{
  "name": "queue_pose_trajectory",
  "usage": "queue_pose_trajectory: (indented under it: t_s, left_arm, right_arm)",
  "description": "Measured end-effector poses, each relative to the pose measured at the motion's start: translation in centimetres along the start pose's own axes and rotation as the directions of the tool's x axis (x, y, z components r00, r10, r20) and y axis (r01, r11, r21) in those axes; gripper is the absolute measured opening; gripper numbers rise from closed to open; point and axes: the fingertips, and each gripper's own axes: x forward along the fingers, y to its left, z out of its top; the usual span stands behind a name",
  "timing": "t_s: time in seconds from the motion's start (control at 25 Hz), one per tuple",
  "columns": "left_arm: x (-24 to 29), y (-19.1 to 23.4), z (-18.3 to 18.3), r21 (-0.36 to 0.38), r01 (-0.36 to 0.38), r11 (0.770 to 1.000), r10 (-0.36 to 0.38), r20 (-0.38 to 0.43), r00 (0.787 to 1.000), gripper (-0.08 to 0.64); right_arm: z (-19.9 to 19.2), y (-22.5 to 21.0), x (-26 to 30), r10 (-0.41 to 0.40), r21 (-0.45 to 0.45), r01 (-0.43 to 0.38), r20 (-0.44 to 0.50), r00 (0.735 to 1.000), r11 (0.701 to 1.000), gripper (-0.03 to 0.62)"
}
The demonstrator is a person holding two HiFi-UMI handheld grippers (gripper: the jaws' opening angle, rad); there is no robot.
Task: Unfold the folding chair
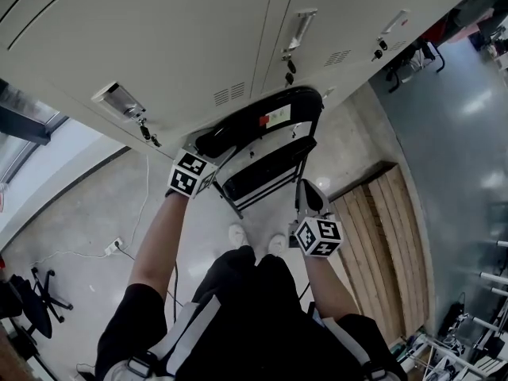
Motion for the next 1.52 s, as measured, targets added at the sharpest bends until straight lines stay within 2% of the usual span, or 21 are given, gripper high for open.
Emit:
queue_pose_trajectory:
  t_s: [0.08,0.2,0.44,0.6,0.76,1.0,1.28,1.36,1.44,1.52]
  left_arm:
    - [0.1,0.0,-0.1,0.011,-0.001,1.000,0.001,-0.015,1.000,0.253]
    - [0.0,0.5,-0.2,0.005,-0.010,1.000,0.010,-0.022,1.000,0.184]
    - [0.0,0.8,0.0,0.028,-0.019,0.999,0.019,-0.009,1.000,0.169]
    - [-0.1,0.6,0.0,0.042,-0.019,0.999,0.019,0.007,1.000,0.166]
    - [-0.4,0.0,-0.1,0.072,-0.018,0.997,0.018,0.004,1.000,0.166]
    - [-1.2,-3.8,0.4,0.147,0.010,0.989,-0.014,0.032,0.999,0.158]
    - [-2.3,-7.9,0.4,0.167,0.003,0.986,-0.011,0.044,0.999,0.149]
    - [-2.5,-8.8,0.4,0.165,-0.002,0.986,-0.003,0.034,0.999,0.149]
    - [-2.7,-9.8,0.3,0.159,-0.009,0.987,0.006,0.021,1.000,0.150]
    - [-3.0,-10.9,0.2,0.152,-0.017,0.988,0.015,0.018,1.000,0.150]
  right_arm:
    - [-0.3,0.0,0.1,0.000,0.004,0.000,-0.004,1.000,1.000,0.005]
    - [-1.1,0.0,0.0,-0.002,0.013,0.002,-0.014,1.000,1.000,0.004]
    - [-2.6,-0.6,1.6,0.003,0.066,0.001,-0.056,0.998,0.998,0.004]
    - [-3.4,-1.4,2.8,-0.020,0.071,0.025,-0.083,0.996,0.997,0.005]
    - [-4.8,-1.8,3.9,-0.042,0.125,0.057,-0.120,0.992,0.991,0.005]
    - [-7.3,-1.9,4.2,-0.044,0.209,0.083,-0.184,0.982,0.974,0.005]
    - [-10.3,-4.8,3.7,-0.095,0.193,0.154,-0.287,0.953,0.969,0.005]
    - [-10.8,-5.7,3.4,-0.117,0.173,0.175,-0.298,0.947,0.969,0.005]
    - [-11.3,-6.4,3.1,-0.124,0.191,0.192,-0.319,0.940,0.963,0.006]
    - [-11.8,-7.1,2.7,-0.129,0.243,0.222,-0.349,0.928,0.944,0.081]
